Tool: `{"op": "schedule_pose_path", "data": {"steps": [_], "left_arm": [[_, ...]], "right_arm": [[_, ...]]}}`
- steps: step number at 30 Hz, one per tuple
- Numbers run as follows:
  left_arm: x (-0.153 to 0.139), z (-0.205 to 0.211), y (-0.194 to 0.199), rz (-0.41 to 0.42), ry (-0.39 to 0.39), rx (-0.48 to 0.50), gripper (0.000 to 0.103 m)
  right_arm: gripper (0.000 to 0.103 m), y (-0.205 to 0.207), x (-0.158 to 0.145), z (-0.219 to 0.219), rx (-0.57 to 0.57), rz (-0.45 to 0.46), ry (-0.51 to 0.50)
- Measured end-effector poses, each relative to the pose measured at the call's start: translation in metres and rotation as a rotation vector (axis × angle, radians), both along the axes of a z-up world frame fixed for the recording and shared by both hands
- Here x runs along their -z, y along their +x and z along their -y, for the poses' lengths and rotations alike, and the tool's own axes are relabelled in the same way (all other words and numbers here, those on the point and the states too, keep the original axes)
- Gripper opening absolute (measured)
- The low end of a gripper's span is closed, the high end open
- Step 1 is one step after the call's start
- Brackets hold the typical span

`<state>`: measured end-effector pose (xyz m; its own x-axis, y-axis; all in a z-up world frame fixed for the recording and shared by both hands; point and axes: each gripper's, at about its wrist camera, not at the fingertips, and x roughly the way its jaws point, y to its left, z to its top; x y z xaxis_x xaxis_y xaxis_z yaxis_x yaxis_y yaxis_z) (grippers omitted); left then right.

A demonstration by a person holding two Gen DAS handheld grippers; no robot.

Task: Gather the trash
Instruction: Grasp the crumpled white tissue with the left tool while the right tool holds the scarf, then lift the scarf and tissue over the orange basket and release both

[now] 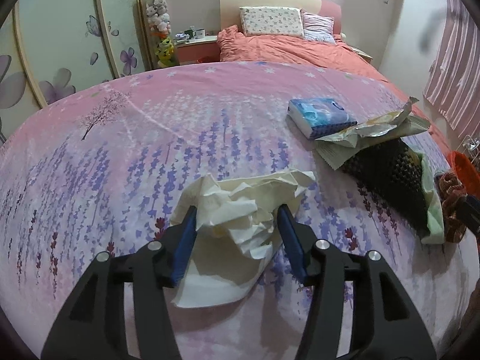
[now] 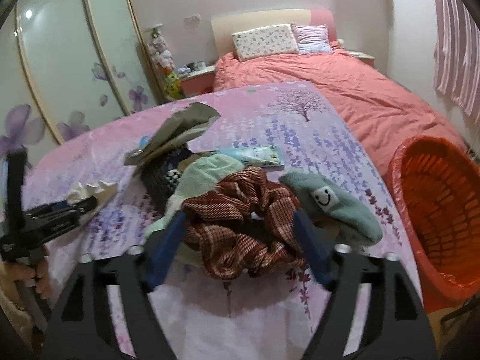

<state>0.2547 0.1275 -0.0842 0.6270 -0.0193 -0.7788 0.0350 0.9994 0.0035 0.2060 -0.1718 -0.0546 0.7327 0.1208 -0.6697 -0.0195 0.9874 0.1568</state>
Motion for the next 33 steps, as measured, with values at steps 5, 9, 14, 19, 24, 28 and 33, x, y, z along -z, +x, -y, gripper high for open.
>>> {"op": "schedule_pose_path", "data": {"steps": [5,9,14,19,24,28,33], "left_arm": [[0.002,-0.001,0.002,0.002,-0.011,-0.006,0.055],[0.002,-0.001,0.004,0.004,-0.019,-0.002,0.055],[0.003,-0.001,0.008,0.006,-0.031,-0.004,0.059],[0.000,0.000,0.009,0.020,-0.062,0.015,0.044],[-0.008,0.001,0.002,0.058,-0.064,0.022,0.043],[-0.021,0.004,-0.006,0.091,-0.064,0.021,0.043],[-0.046,0.012,-0.019,0.140,-0.064,0.023,0.043]], "right_arm": [[0.071,0.007,0.013,0.003,0.008,-0.057,-0.013],[0.051,0.003,0.008,0.004,-0.031,-0.043,0.022],[0.037,0.000,0.009,-0.002,-0.056,-0.035,0.008],[0.020,-0.011,-0.010,-0.005,-0.084,0.013,0.024],[0.017,-0.018,-0.026,-0.002,-0.079,0.058,0.041],[0.017,-0.025,-0.037,0.003,-0.064,0.097,0.047],[0.017,-0.035,-0.054,0.012,-0.035,0.154,0.036]]}}
